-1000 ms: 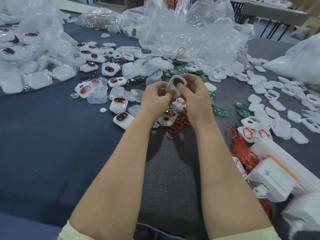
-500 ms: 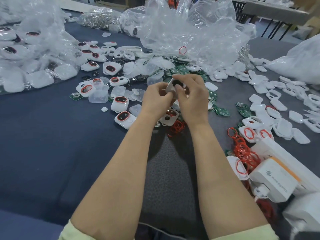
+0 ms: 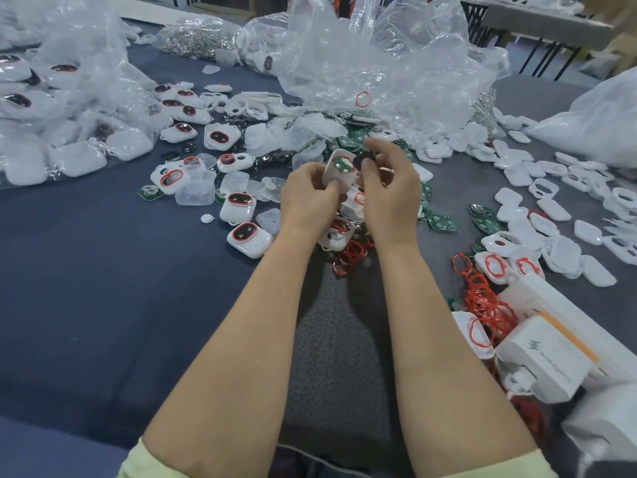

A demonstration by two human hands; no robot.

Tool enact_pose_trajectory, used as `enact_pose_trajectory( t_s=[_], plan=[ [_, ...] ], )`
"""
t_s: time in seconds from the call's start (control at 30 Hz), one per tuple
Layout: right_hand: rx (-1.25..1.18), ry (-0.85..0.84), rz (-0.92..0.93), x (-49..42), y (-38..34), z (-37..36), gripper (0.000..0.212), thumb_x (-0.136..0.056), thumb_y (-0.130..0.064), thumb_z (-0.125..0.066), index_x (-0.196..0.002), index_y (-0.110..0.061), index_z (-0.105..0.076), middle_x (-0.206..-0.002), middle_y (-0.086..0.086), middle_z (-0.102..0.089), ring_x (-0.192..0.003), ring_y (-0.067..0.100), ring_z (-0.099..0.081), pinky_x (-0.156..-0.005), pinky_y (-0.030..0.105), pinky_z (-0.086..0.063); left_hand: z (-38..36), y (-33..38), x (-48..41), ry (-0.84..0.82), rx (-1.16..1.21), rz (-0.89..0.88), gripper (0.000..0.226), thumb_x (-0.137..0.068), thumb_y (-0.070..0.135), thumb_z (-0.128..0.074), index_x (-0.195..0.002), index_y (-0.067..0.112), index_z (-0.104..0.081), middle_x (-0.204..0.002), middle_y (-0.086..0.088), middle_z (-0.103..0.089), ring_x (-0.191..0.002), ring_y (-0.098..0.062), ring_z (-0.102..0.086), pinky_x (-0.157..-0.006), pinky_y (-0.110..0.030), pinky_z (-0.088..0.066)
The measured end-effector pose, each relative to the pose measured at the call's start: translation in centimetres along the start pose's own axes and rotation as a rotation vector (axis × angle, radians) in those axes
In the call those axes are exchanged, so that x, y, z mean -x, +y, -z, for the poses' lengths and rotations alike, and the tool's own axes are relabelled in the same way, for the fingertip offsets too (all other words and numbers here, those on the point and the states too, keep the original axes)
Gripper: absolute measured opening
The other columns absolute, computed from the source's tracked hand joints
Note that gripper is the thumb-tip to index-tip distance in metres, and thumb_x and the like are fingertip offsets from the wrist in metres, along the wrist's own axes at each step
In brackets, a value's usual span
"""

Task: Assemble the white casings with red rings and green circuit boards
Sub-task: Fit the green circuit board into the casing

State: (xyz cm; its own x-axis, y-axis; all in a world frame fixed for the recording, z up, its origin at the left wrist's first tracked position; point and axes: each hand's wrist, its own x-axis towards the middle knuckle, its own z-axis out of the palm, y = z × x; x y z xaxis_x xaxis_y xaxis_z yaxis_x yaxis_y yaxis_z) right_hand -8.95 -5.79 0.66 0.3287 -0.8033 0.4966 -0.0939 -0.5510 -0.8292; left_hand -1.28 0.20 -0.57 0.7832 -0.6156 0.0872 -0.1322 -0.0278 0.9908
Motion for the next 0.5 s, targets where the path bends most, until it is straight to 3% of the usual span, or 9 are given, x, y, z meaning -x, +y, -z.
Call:
enact_pose_trajectory(
  t_s=[0.13, 0.3, 0.4, 0.5],
  plan=[
    [-0.266, 0.062, -0.168, -0.3, -0.22, 0.26, 0.012, -0.088, -0.003, -0.061, -0.087, -0.015, -0.058, -0.084, 0.007, -0.064, -0.073, 0.018, -0.067, -0.074, 0.033, -0.057, 0.06, -0.14, -0.14, 0.019, 0.043, 0.001, 0.018, -0.088, 0.001, -0.055, -0.081, 0.017, -0.058, -0.09, -0.017, -0.071, -0.085, -0.03, -0.071, -0.087, -0.049, -0.055],
    [-0.139, 0.015, -0.144, -0.19, -0.15, -0.25, 0.018, -0.085, -0.014, -0.068, -0.076, -0.027, -0.059, -0.09, 0.006, -0.067, -0.078, 0.018, -0.06, -0.073, 0.032, -0.05, -0.2, 0.09, 0.14, 0.001, -0.006, -0.038, 0.018, -0.089, 0.008, -0.056, -0.081, 0.024, -0.057, -0.086, -0.008, -0.072, -0.082, -0.023, -0.071, -0.085, -0.045, -0.055],
    [-0.094, -0.01, -0.141, -0.21, 0.0, -0.25, 0.014, -0.085, -0.015, -0.068, -0.078, -0.025, -0.06, -0.099, 0.014, -0.065, -0.083, 0.023, -0.062, -0.076, 0.034, -0.052, -0.27, 0.28, 0.27, -0.027, -0.048, -0.068, 0.01, -0.089, 0.009, -0.057, -0.09, 0.018, -0.061, -0.088, -0.009, -0.072, -0.085, -0.026, -0.07, -0.085, -0.045, -0.055],
    [-0.065, -0.038, -0.098, -0.17, 0.06, -0.04, 0.013, -0.086, -0.01, -0.065, -0.083, -0.02, -0.057, -0.089, 0.004, -0.065, -0.085, 0.024, -0.063, -0.078, 0.037, -0.052, -0.23, 0.42, 0.34, -0.034, -0.073, -0.09, 0.014, -0.089, 0.008, -0.057, -0.094, 0.02, -0.062, -0.088, -0.008, -0.072, -0.083, -0.025, -0.07, -0.086, -0.044, -0.055]
  ],
)
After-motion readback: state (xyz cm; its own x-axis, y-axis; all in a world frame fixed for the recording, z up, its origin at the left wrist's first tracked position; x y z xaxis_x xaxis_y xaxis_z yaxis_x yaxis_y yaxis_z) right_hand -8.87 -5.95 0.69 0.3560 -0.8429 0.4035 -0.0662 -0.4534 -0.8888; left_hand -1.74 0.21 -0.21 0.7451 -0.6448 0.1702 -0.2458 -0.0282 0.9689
